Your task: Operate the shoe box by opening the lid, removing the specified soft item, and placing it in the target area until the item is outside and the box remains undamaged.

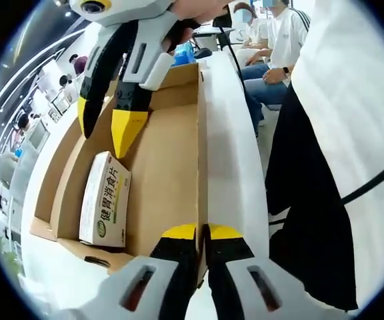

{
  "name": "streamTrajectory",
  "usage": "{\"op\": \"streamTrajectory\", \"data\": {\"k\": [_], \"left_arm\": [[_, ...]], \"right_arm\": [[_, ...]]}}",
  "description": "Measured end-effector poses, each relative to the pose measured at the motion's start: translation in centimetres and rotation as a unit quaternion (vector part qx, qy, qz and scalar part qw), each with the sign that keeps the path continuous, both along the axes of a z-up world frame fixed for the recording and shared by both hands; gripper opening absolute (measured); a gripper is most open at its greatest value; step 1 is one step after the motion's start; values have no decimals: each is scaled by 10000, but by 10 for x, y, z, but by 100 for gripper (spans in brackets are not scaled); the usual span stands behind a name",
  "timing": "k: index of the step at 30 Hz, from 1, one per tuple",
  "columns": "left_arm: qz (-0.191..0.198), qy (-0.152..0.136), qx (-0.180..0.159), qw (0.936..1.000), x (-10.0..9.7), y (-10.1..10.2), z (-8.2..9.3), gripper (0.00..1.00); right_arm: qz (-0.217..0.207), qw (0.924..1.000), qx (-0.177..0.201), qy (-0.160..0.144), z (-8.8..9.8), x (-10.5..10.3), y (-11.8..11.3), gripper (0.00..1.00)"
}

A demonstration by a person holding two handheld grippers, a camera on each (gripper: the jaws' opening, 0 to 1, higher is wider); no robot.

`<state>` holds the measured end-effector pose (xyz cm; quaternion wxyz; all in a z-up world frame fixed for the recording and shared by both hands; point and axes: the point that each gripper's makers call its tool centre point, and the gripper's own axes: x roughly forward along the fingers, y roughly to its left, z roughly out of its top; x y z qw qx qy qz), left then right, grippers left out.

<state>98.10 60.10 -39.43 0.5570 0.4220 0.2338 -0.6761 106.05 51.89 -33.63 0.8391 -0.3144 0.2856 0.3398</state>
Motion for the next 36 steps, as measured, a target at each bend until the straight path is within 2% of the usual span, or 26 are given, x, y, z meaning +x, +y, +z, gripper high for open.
{"op": "streamTrajectory", "data": {"k": [1,4,7,13,15,16,19,25,28,31,33,36], "left_arm": [[-4,0,-1,10000,0,0,0,3],[-2,24,-17,10000,0,0,0,3],[5,-2,-28,10000,0,0,1,3],[11,-8,-33,10000,0,0,1,3],[11,-3,-28,10000,0,0,1,3],[18,-1,-27,10000,0,0,1,3],[-19,-30,-38,10000,0,0,1,3],[-19,-25,-44,10000,0,-1,2,3],[-16,-40,-61,10000,0,0,1,3],[-20,-46,-69,10000,0,0,1,3],[-17,-48,-71,10000,0,-1,2,3],[0,-48,-68,10000,0,0,2,3]], "right_arm": [[-12,10000,-22,-17,-1,1,-1,19],[0,9999,106,85,0,5,0,26],[103,9998,-134,59,0,8,-3,24],[231,9992,-270,161,-4,15,0,24],[322,9984,-376,258,-7,11,3,24],[419,9982,-392,182,-6,9,6,24],[350,9981,-446,223,-7,8,4,24],[263,9986,-401,244,-8,20,0,24],[353,9969,-613,352,-15,24,-3,24],[385,9970,-497,452,-12,24,0,25],[386,9967,-543,470,-16,28,-2,24],[163,9966,-286,758,-23,27,-4,23]]}}
